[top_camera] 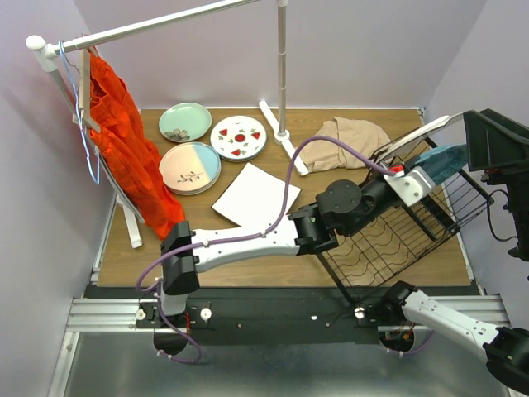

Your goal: Unload the plates from the dish rack

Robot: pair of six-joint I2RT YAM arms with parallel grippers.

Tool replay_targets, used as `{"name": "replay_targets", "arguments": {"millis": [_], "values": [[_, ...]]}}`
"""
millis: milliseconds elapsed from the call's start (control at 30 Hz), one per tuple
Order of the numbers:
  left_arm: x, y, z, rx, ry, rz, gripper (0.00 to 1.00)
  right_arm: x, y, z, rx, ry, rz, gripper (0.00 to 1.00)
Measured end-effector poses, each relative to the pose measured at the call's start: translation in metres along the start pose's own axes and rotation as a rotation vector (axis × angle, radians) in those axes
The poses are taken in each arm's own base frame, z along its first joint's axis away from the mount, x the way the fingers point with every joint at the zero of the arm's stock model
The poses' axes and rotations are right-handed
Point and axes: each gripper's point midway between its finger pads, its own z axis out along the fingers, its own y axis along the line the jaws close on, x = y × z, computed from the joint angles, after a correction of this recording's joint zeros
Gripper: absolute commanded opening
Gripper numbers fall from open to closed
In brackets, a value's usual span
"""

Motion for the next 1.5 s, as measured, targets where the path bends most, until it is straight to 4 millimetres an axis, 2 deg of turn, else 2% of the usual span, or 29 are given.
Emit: {"name": "replay_targets", "arguments": {"millis": [167, 300, 400, 533, 633, 667, 767, 833, 933, 1033, 1233, 1367, 1500], "values": [[-0.027, 0.007, -0.012, 0.0, -0.034, -0.079, 0.0, 0.0, 0.001, 0.0, -0.004, 0.001, 0.0, 0.64], [-0.033, 0.017, -0.034, 0.005, -0.019, -0.142, 0.0, 0.003, 0.005, 0.004, -0.022, 0.011, -0.001, 0.64], [-0.034, 0.037, -0.057, -0.012, 0.014, -0.187, 0.0, 0.012, 0.012, 0.013, -0.047, 0.035, 0.003, 0.64], [-0.026, 0.072, -0.084, -0.079, 0.076, -0.229, 0.0, 0.039, 0.024, 0.025, -0.096, 0.104, 0.024, 0.64], [-0.007, 0.101, -0.108, -0.124, 0.115, -0.292, 0.0, 0.067, 0.033, 0.029, -0.14, 0.174, 0.04, 0.66], [0.005, 0.115, -0.12, -0.15, 0.138, -0.312, 0.0, 0.079, 0.035, 0.031, -0.154, 0.203, 0.042, 0.66], [0.037, 0.164, -0.157, -0.249, 0.205, -0.37, 0.0, 0.112, 0.039, 0.035, -0.182, 0.286, 0.052, 0.66], [0.057, 0.2, -0.189, -0.352, 0.254, -0.399, 0.0, 0.142, 0.041, 0.036, -0.197, 0.357, 0.066, 0.66], [0.062, 0.231, -0.228, -0.462, 0.276, -0.448, 0.0, 0.176, 0.042, 0.035, -0.208, 0.439, 0.089, 0.66], [0.051, 0.241, -0.257, -0.513, 0.254, -0.511, 0.0, 0.225, 0.044, 0.028, -0.234, 0.572, 0.129, 0.67], [0.026, 0.243, -0.304, -0.574, 0.207, -0.629, 0.0, 0.325, 0.044, 0.005, -0.26, 0.84, 0.223, 0.72], [0.001, 0.246, -0.339, -0.617, 0.132, -0.693, 0.0, 0.355, 0.048, -0.013, -0.296, 0.919, 0.305, 0.74], [-0.026, 0.248, -0.363, -0.632, 0.03, -0.756, 0.0, 0.366, 0.068, -0.016, -0.409, 0.946, 0.398, 0.75]]}}
